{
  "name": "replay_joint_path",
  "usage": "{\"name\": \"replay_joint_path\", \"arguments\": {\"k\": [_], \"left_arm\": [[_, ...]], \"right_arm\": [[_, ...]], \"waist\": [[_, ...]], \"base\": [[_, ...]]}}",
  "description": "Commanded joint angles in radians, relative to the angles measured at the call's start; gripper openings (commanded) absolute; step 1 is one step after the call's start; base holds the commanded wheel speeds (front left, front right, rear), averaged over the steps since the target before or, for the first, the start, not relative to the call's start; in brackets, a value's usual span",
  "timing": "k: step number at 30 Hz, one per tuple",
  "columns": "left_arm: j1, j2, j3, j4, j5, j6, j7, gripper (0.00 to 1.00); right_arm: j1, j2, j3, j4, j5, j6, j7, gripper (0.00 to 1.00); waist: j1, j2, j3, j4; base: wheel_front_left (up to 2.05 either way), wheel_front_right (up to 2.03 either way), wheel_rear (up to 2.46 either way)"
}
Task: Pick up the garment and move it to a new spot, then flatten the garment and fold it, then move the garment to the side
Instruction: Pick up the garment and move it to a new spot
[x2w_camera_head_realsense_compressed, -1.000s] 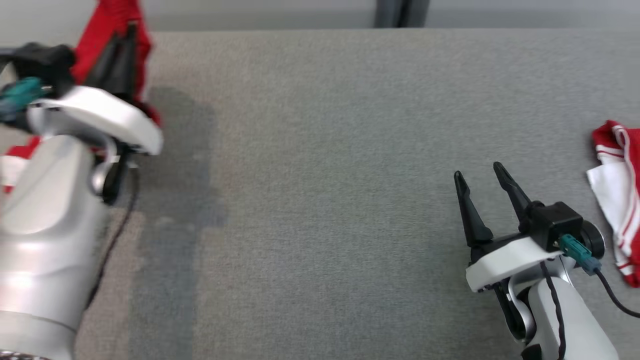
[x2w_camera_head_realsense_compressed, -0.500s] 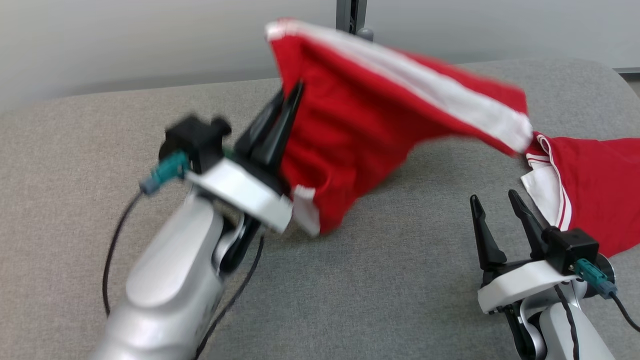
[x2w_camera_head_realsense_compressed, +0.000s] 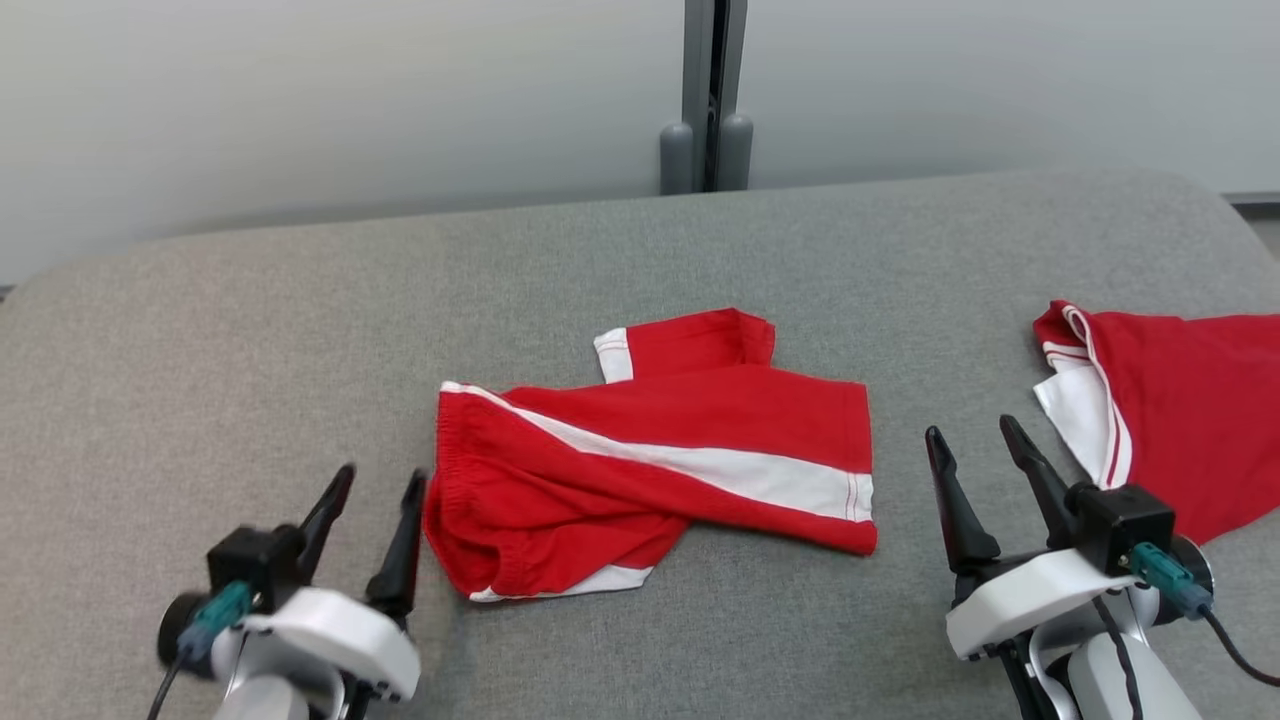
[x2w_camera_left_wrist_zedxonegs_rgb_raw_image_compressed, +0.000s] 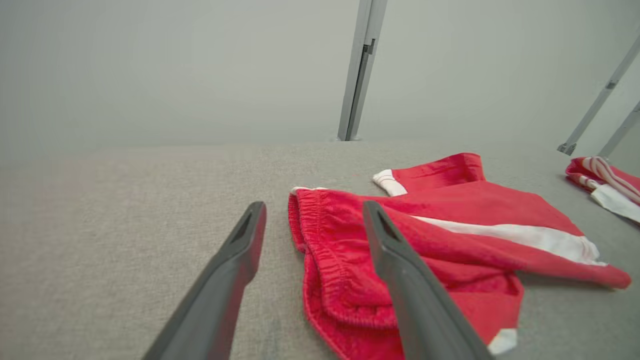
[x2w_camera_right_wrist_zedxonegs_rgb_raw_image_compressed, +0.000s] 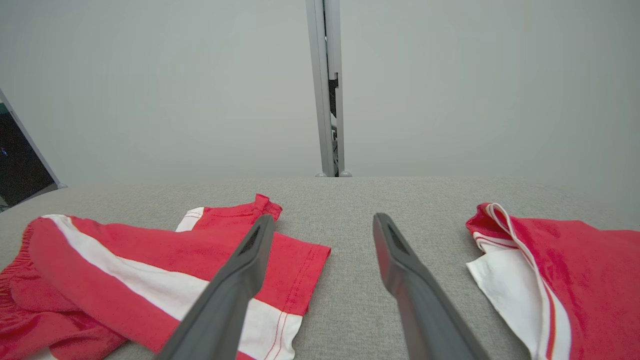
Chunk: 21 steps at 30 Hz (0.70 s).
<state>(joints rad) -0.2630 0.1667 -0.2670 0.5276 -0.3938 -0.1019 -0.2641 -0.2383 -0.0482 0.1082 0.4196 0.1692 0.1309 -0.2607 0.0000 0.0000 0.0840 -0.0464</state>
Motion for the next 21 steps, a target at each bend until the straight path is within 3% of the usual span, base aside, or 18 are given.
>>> {"name": "replay_joint_path", "arguments": {"k": [1, 8, 14, 21], "left_arm": [[0.050, -0.006, 0.047, -0.016, 0.030, 0.016, 0.000, 1.00], [0.229, -0.060, 0.260, -0.124, 0.137, 0.074, 0.000, 1.00], [0.319, -0.094, 0.353, -0.166, 0.184, 0.062, 0.000, 1.00], [0.339, -0.110, 0.386, -0.180, 0.207, 0.046, 0.000, 1.00]], "right_arm": [[0.019, -0.005, 0.004, 0.005, 0.007, 0.000, -0.006, 1.00], [0.086, -0.005, 0.012, 0.005, 0.005, 0.000, -0.006, 1.00], [0.142, -0.005, 0.003, -0.001, 0.001, 0.000, -0.006, 1.00], [0.162, -0.005, -0.003, -0.001, -0.001, 0.000, -0.006, 1.00]], "waist": [[0.0000, 0.0000, -0.035, -0.006], [0.0000, 0.0000, -0.106, -0.012], [0.0000, 0.0000, -0.139, 0.001], [0.0000, 0.0000, -0.132, 0.014]], "base": [[0.00, 0.00, 0.00], [0.00, 0.00, 0.00], [0.00, 0.00, 0.00], [0.00, 0.00, 0.00]]}}
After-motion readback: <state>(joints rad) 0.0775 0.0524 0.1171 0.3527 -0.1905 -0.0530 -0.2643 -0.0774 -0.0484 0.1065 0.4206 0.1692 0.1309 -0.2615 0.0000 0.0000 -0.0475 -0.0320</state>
